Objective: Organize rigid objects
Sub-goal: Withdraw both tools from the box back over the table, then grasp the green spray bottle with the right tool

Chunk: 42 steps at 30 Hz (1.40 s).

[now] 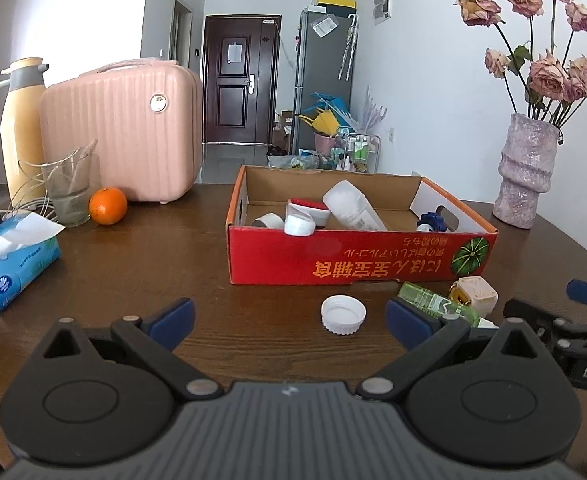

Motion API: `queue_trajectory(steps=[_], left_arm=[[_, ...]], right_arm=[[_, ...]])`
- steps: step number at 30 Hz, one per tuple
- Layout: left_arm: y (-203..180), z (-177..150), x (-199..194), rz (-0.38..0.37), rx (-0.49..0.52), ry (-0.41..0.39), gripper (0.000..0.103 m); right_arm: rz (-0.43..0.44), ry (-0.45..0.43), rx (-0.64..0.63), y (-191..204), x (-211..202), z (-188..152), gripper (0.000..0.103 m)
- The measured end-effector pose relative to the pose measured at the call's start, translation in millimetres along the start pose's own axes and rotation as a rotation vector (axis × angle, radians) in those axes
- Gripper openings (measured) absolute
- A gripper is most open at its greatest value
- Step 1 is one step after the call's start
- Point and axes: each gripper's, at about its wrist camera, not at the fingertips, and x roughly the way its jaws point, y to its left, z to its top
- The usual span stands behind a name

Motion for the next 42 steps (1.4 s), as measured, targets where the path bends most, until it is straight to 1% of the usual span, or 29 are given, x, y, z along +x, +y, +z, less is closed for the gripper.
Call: queue_trajectory(steps=[2,5,6,10,12,18,21,24,29,34,38,40,42], left_arm=[[3.4,0.2,-0.1,-0.006,-0.006,0.005,0.103],[7.7,0.8,5.2,-0.024,-0.001,0.031,0.103],[9.7,1.0,7.0,-0.031,0.001,0.042,0.103],[14.8,0.0,9.4,-0.031,0.008,0.051,0.103],[17.2,0.1,10.7,-0.029,0.005,0.054,0.103],[24.9,-0.2,16.9,-0.026,-0.011,0.079,0.103],[27.0,0.1,17.9,-0.025,-0.016,0.083,0.103],[29.4,0.1,18.6,-0.024,-0.022,0.087,0.103],[29.8,0.8,18.6,-0.024,-0.025,0.086,0.103],[30.5,0.9,18.3,-0.025,-0.03,0.088,0.103],[31.8,1.2,18.5,-0.028,-0.035,0.089,0.103],[31.8,1.1,18.5,-0.029,-0.036,0.089,0.103],[32.1,1.3,18.6,-0.029,-0.038,0.09,0.103]], right_arm=[[0.008,0.019,-0.012,1.4,4.3,-1.3,0.098],[0.034,0.073,-0.04,3.1,17.2,-2.4,0.088],[0.044,0.097,-0.049,3.4,23.3,-3.0,0.083],[0.059,0.173,-0.077,4.7,47.8,-4.4,0.07],[0.061,0.197,-0.083,5.0,59.4,-4.0,0.069],[0.092,0.245,-0.062,7.6,85.3,-2.1,0.058],[0.102,0.254,-0.071,12.6,88.8,-1.4,0.057],[0.129,0.262,-0.076,17.9,90.3,-0.7,0.054],[0.133,0.27,-0.079,28.4,99.8,2.3,0.052],[0.15,0.29,-0.076,36.9,114.2,5.0,0.042],[0.151,0.307,-0.079,42.0,125.2,5.2,0.04],[0.153,0.317,-0.084,43.8,128.0,3.8,0.034],[0.147,0.312,-0.096,46.1,128.1,2.9,0.031]])
